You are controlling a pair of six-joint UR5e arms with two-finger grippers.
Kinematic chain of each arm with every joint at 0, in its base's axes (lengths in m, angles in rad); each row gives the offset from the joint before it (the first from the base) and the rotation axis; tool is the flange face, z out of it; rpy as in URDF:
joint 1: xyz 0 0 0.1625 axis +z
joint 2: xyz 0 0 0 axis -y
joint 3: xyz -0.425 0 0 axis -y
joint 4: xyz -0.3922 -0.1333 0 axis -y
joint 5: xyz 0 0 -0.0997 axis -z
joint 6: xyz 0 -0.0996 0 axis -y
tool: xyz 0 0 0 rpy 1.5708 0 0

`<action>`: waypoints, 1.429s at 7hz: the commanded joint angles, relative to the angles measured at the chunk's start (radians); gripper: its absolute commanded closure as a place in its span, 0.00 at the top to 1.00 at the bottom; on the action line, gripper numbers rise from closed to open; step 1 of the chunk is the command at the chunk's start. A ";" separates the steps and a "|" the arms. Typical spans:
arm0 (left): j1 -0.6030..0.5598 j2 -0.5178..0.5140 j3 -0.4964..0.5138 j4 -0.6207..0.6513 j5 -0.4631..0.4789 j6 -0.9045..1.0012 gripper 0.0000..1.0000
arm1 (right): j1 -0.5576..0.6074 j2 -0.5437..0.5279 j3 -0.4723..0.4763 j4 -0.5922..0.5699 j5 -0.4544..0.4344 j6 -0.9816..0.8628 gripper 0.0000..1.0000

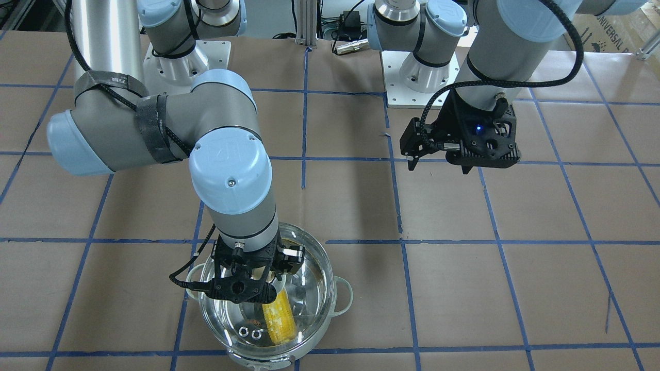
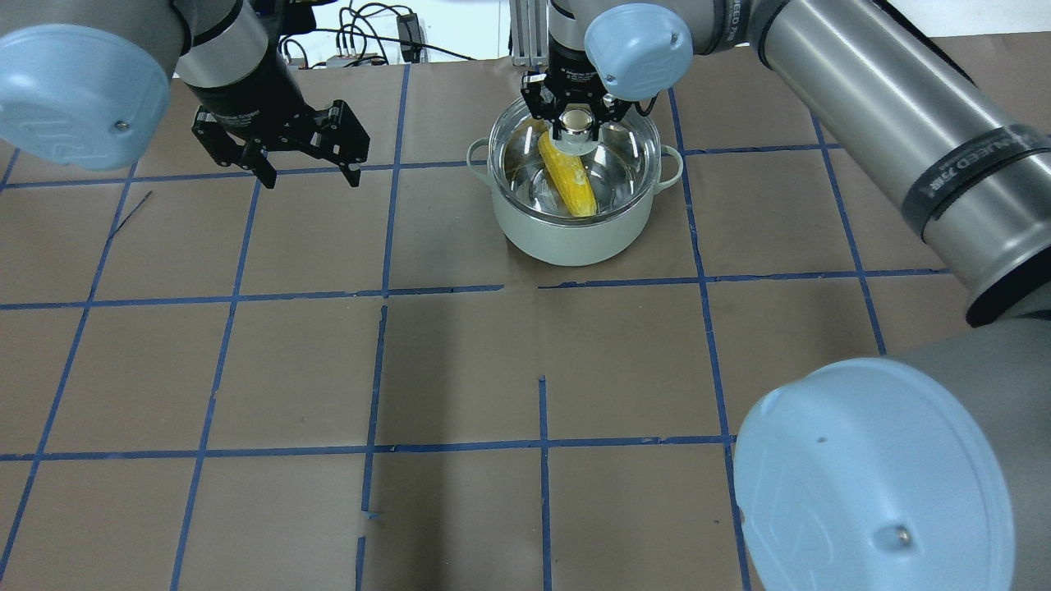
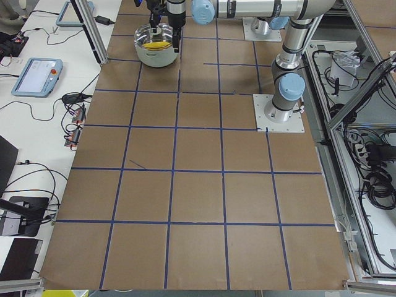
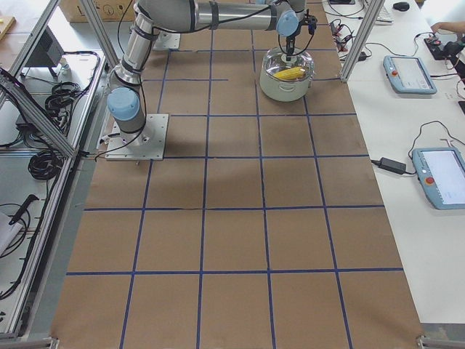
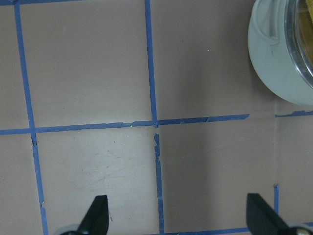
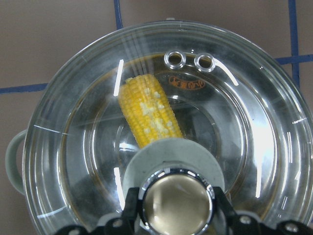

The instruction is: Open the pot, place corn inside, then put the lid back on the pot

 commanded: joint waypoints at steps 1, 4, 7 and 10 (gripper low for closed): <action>0.000 0.000 0.000 0.004 0.000 0.000 1.00 | 0.000 0.002 0.007 -0.009 -0.002 -0.003 0.58; 0.000 0.000 -0.002 0.006 0.000 0.000 1.00 | 0.000 0.000 0.000 -0.009 -0.002 -0.004 0.84; -0.002 0.000 -0.002 0.007 0.000 -0.002 1.00 | -0.052 0.005 -0.041 -0.005 0.000 -0.085 0.85; -0.002 0.000 -0.003 0.007 -0.002 -0.002 1.00 | -0.122 -0.093 -0.010 0.177 0.007 -0.255 0.99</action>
